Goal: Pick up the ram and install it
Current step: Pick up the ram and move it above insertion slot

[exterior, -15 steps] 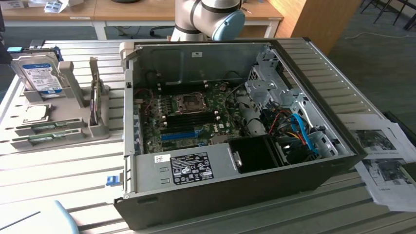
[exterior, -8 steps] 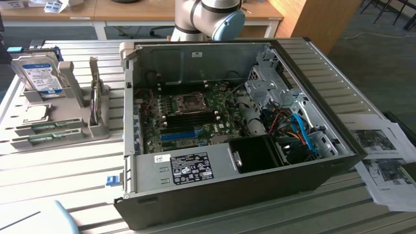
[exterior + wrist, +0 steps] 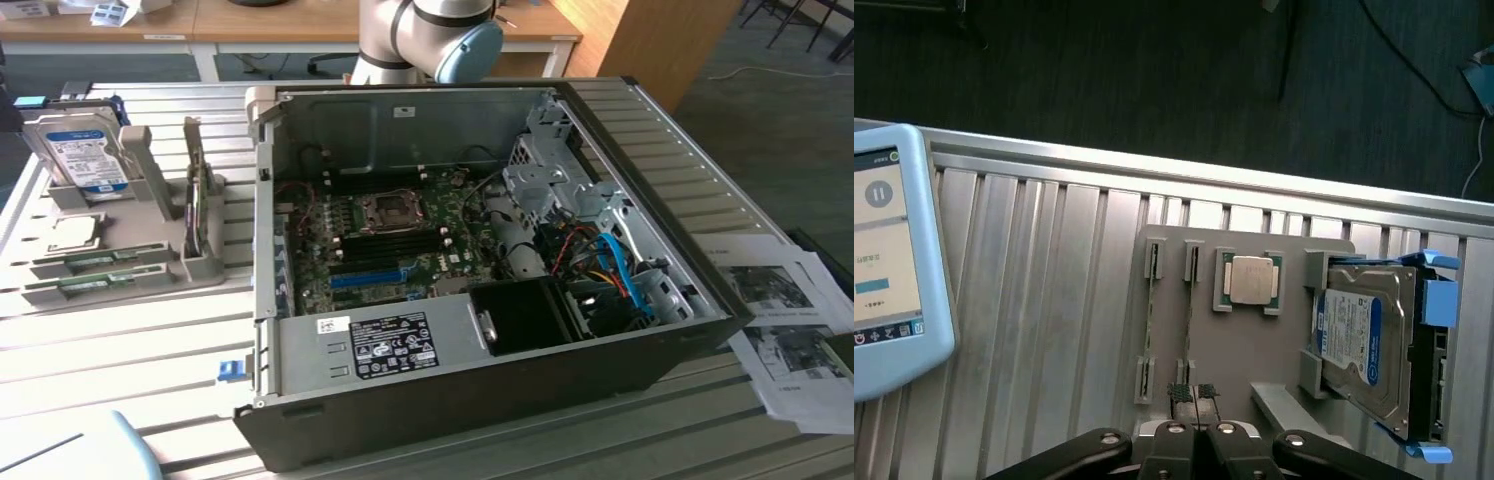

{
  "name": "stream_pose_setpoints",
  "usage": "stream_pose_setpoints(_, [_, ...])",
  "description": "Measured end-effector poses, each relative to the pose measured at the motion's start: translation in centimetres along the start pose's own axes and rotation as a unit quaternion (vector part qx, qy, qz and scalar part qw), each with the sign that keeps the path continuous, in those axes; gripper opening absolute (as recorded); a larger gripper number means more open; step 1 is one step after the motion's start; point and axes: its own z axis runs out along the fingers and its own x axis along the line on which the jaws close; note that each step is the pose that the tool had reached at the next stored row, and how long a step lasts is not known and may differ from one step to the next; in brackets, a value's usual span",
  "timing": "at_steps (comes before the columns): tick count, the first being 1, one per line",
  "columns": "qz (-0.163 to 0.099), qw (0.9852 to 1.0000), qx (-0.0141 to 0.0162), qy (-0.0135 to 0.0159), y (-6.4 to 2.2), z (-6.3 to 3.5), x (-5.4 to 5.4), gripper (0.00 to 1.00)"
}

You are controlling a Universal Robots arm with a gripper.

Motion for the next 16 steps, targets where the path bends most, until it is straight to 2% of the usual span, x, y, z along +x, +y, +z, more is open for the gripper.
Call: stream_pose_setpoints(16, [0.000,1.0000,0.0000,0.0000,-0.26,0.05,0.02,0.09])
